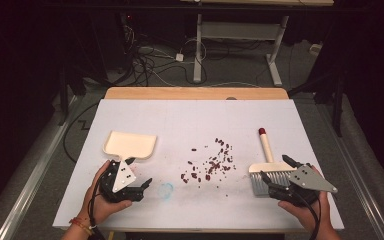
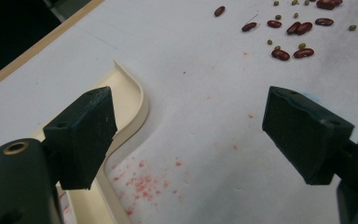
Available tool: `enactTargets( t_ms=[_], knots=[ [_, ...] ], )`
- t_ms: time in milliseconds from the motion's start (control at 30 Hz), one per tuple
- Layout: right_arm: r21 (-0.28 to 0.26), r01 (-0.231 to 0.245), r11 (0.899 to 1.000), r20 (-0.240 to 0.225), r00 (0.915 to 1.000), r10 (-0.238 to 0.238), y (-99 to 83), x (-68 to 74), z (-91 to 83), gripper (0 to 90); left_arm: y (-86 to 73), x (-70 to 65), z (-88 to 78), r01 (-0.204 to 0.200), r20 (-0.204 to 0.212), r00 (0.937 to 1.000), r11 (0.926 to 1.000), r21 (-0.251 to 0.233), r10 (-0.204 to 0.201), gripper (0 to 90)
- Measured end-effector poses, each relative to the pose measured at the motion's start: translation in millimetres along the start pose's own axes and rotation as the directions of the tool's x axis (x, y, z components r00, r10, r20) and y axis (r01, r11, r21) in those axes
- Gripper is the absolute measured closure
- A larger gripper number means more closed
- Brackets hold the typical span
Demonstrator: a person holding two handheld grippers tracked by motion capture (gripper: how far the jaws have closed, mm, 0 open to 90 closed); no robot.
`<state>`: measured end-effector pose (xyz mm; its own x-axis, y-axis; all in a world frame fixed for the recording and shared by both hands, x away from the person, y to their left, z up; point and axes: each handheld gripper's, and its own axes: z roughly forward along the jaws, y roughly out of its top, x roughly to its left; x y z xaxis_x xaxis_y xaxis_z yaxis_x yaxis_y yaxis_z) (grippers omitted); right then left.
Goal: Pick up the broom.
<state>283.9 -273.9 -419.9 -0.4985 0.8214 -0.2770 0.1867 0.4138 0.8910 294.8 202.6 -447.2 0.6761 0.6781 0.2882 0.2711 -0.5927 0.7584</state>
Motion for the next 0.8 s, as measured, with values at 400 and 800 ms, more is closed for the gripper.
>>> enactTargets(
  t_ms=[400, 800],
  knots=[
    [0.029, 0.008, 1.000, 0.031, 0.9995, -0.009, 0.3, -7.4, 4.5, 22.7, 2.0, -3.1, 7.7, -0.012, 0.016, 0.9998, 0.9998, 0.015, 0.012, 16.8],
    [0.296, -0.152, 0.943, 0.047, 0.9884, 0.144, 19.9, -50.3, 34.4, 27.1, 2.4, -5.2, 13.6, -0.028, 0.035, 0.9990, 0.9985, 0.048, 0.026, 16.7]
  ],
)
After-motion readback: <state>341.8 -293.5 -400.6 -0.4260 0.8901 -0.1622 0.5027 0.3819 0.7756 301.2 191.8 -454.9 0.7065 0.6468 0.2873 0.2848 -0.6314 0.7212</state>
